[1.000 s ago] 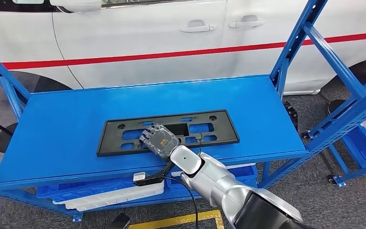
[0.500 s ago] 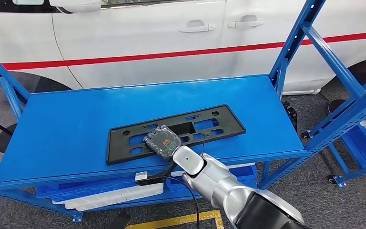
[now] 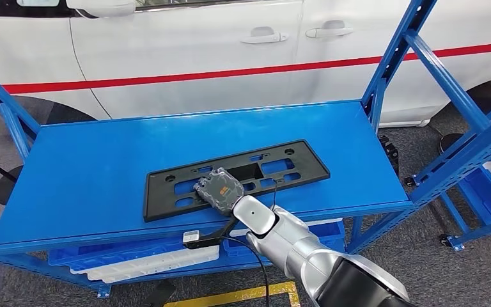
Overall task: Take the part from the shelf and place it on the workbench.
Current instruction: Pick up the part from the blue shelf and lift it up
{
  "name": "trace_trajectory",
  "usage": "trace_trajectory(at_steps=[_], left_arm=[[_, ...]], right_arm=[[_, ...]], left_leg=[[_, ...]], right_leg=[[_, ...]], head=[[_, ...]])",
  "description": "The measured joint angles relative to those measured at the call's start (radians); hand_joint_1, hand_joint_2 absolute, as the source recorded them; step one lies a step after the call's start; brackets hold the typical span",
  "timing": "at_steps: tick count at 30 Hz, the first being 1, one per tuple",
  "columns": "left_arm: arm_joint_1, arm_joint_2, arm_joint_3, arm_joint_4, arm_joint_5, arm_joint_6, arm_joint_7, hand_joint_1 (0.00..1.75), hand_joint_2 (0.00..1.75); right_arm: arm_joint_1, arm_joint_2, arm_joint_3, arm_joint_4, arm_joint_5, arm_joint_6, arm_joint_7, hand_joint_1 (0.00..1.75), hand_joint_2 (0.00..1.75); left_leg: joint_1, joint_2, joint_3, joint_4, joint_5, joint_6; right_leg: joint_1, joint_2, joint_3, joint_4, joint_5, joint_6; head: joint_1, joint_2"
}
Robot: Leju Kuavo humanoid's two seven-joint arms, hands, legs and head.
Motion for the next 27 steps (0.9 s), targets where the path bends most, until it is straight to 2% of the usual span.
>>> trace_trajectory(at_steps=[17,27], left_arm=[[0.0,0.0,0.021,0.0,-0.004,-0.047,-0.043,0.0,1.75],[0.002,0.0,0.054,0.0,-0.005,-0.038,-0.043,0.0,1.75]], right_arm=[[0.017,-0.004,-0.016,-0.016,0.008,-0.043,-0.007,1.75,1.75],[0.068,-0.028,-0.042,-0.137,-0.048,-0.037,-0.074,1.75,1.75]], left_leg=[[0.0,0.0,0.0,0.0,0.0,0.0],[0.0,0.0,-0.001,0.0,0.0,0.0]], right_leg=[[0.0,0.0,0.0,0.0,0.0,0.0],[0.0,0.0,-0.001,0.0,0.0,0.0]], head=[[0.0,0.0],[0.0,0.0]])
